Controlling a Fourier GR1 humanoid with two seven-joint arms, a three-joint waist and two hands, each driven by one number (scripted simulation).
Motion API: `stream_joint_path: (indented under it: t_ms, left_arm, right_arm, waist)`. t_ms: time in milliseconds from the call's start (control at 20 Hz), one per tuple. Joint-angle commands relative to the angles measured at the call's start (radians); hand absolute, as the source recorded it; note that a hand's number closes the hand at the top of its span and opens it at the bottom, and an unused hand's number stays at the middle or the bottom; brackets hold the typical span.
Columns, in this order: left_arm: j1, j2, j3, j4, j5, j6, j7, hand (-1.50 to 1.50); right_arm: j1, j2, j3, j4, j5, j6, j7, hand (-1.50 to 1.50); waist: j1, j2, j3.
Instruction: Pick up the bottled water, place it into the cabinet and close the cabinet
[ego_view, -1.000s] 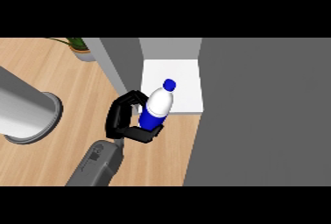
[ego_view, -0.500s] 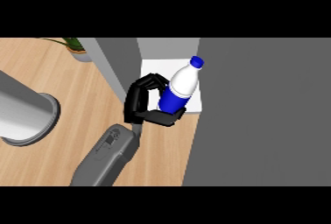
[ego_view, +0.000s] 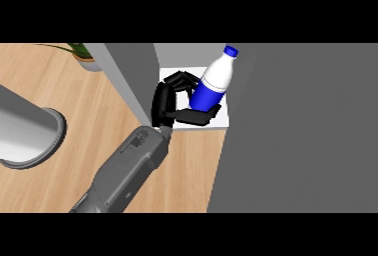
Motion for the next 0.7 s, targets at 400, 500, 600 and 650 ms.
stream_joint_path:
  t_ms: [400,500,600,650]
  left_arm:
    - [-0.247,0.0,0.063,0.392,0.107,0.062,-0.098,1.5]
    - [-0.202,0.0,0.021,0.365,0.125,0.098,-0.116,1.5]
    - [-0.263,0.0,0.056,0.475,0.108,0.092,-0.144,1.5]
    - [-0.252,0.0,0.046,0.48,0.105,0.12,-0.168,1.5]
  right_arm:
    - [0.026,-0.03,-0.047,-0.09,-0.011,0.02,0.01,-1.5]
    - [0.105,-0.039,-0.052,-0.102,-0.043,0.03,-0.054,-1.5]
    - [0.089,-0.059,-0.093,-0.086,-0.072,0.055,-0.07,-1.5]
    - [0.073,-0.053,-0.099,-0.116,-0.097,0.051,-0.023,-1.5]
  waist:
    - [-0.02,0.009,0.0]
    - [-0.015,0.004,0.001]
    - [-0.027,0.011,0.001]
    - [-0.028,0.012,0.0]
